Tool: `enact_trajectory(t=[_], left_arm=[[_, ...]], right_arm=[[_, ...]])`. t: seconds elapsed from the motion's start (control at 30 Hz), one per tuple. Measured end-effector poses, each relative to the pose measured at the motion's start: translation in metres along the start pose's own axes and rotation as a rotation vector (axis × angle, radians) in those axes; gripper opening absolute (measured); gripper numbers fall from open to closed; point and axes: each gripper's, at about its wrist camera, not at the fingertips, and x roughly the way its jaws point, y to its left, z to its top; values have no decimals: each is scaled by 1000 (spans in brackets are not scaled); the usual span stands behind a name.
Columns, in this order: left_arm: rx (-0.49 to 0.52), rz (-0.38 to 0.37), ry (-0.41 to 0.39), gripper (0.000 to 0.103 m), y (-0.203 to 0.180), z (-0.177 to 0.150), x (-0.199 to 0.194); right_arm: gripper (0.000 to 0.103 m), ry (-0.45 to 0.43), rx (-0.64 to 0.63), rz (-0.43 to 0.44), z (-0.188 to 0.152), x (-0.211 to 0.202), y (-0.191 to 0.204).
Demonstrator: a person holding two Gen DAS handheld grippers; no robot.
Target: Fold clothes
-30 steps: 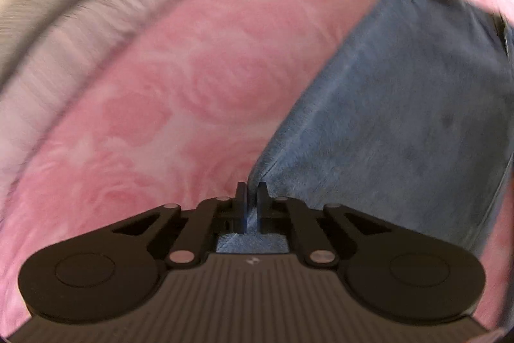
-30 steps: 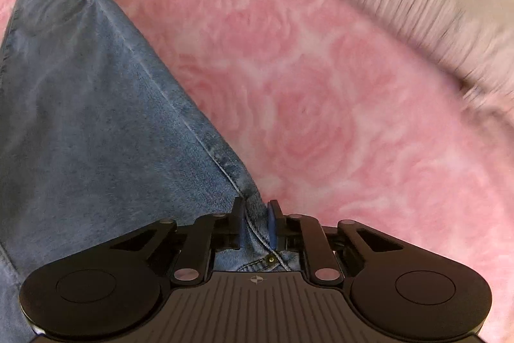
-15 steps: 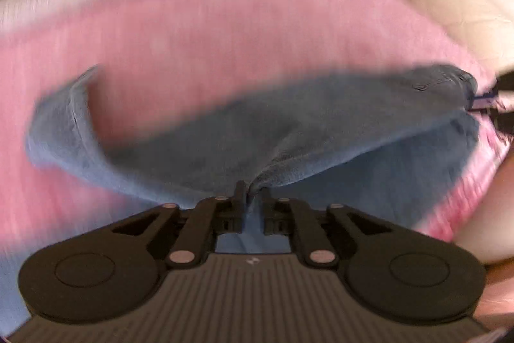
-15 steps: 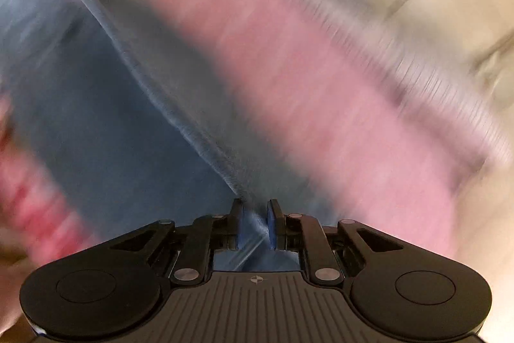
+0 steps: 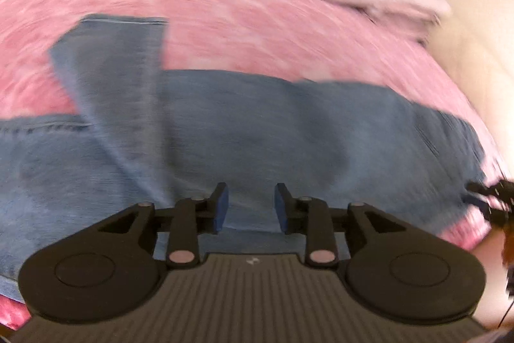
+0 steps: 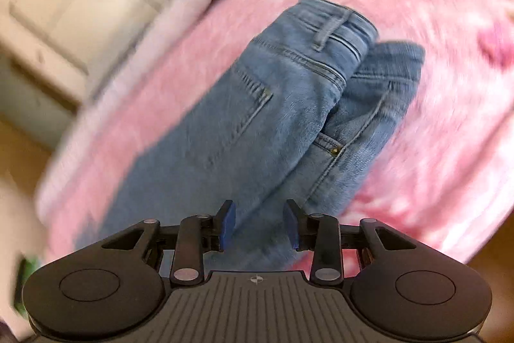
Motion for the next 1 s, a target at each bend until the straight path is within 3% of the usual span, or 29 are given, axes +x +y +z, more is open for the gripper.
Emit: enact_trajectory(t=[0.07,0.23,0.37,0.5,0.57,0.7,1.0], left_arm=[[-9,15,-41,26,12,-6,-2],[-55,-31,-118,26,28,-23,-16],[-124,-38,-151,29,34,-28,-26],[-194,-44,-183,38,40,-33,-36],[-219,-23,-175,38,41,-30,-27],[-264,22,-155,37,42,-24,-6],[-301,7,-173,38,49,-34,2]], right_arm=[[37,-51,0,21,-6,-3,-4],[37,-176,-25,61,-20,-13,-12],[37,-192,12,2,-32,-48,-13],[39,-229,31,-3,-35,-65,-20],[39,-233,80,-17,-30,-62,-22],[40,-248,165,40,-15,-59,-34],[40,-258,332,77,37,-31,-71]])
